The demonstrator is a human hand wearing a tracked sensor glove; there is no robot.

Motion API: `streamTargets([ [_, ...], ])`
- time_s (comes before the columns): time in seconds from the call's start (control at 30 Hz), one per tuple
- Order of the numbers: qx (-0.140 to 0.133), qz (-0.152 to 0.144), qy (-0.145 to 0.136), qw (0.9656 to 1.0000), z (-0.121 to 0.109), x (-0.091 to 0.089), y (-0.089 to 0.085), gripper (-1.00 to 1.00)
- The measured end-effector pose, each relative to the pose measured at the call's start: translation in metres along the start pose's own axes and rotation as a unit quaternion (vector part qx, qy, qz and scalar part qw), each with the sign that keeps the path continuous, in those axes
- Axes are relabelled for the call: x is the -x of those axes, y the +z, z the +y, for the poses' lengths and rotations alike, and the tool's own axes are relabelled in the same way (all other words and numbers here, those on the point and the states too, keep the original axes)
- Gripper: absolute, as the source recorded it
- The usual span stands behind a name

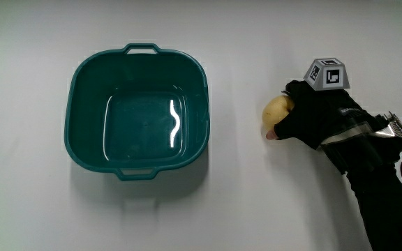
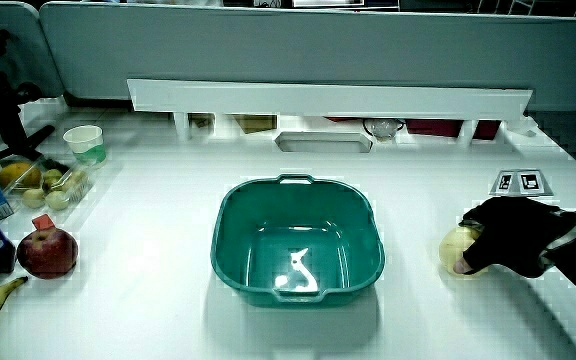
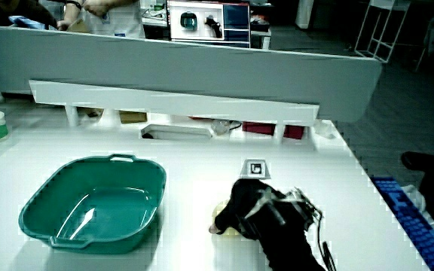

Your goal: Pick pear from desk

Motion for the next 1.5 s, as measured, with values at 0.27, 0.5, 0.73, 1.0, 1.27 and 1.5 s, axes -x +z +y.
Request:
streamTargets([
  [0.27,-0.003,0.006,0.004,1.0,0.001,0.0,0.001,0.58],
  [0.5,-0.03,0.004,0.012,0.9995,-0.003,0.002,0.003,0.81],
  [0.73,-0.063,-0.004,0.017,0.9978,-0.006,0.005,0.003,1.0],
  [1.0,-0.088,-0.02,0.02,0.9957,-0.017,0.01,0.018,1.0],
  [1.27,-0.119,-0.029,0.034,0.9918,-0.044,0.026,0.048,1.0],
  [1.5,-0.141,-0.034,0.078,0.9863,-0.07,0.057,0.071,1.0],
])
